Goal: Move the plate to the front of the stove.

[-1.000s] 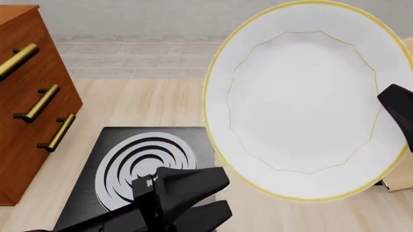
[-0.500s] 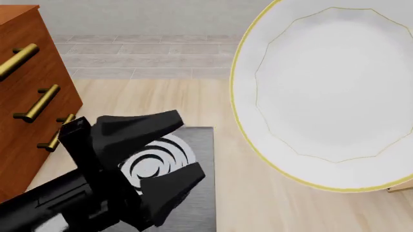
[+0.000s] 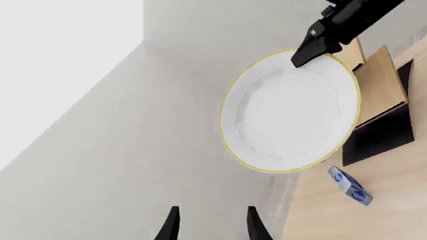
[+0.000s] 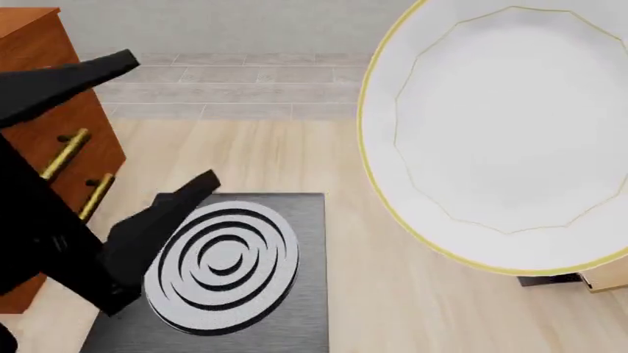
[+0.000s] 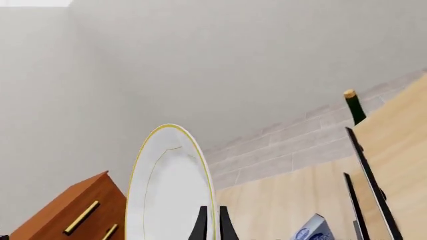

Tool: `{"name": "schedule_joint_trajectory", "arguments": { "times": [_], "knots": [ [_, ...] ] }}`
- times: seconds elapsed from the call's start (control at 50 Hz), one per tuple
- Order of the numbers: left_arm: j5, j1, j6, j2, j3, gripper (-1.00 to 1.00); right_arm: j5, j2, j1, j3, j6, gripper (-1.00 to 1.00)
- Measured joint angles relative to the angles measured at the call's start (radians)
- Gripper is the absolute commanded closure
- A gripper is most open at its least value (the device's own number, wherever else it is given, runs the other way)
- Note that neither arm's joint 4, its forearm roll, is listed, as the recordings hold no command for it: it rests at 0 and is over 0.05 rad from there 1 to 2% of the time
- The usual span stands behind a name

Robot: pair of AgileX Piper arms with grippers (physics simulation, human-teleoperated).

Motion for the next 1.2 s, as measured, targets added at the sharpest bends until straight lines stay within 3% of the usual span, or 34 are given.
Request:
{"name": "schedule_joint_trajectory", "arguments": {
  "times": [0.26,0.48,0.78,1.2],
  "knots": [
    [0.309,0.114,-0.296,-0.146,-0.212,-1.00,-0.095,0.130,0.002,-0.009,0.014,1.00],
    [0.469,0.198,-0.475,-0.205,-0.325,-1.00,-0.189,0.297,0.016,-0.048,0.012,1.00],
    [0.593,0.259,-0.577,-0.241,-0.380,-1.00,-0.314,0.558,0.046,-0.139,0.035,1.00],
    [0.667,0.290,-0.620,-0.246,-0.364,-1.00,-0.433,0.908,0.096,-0.320,0.111,1.00]
  ]
}}
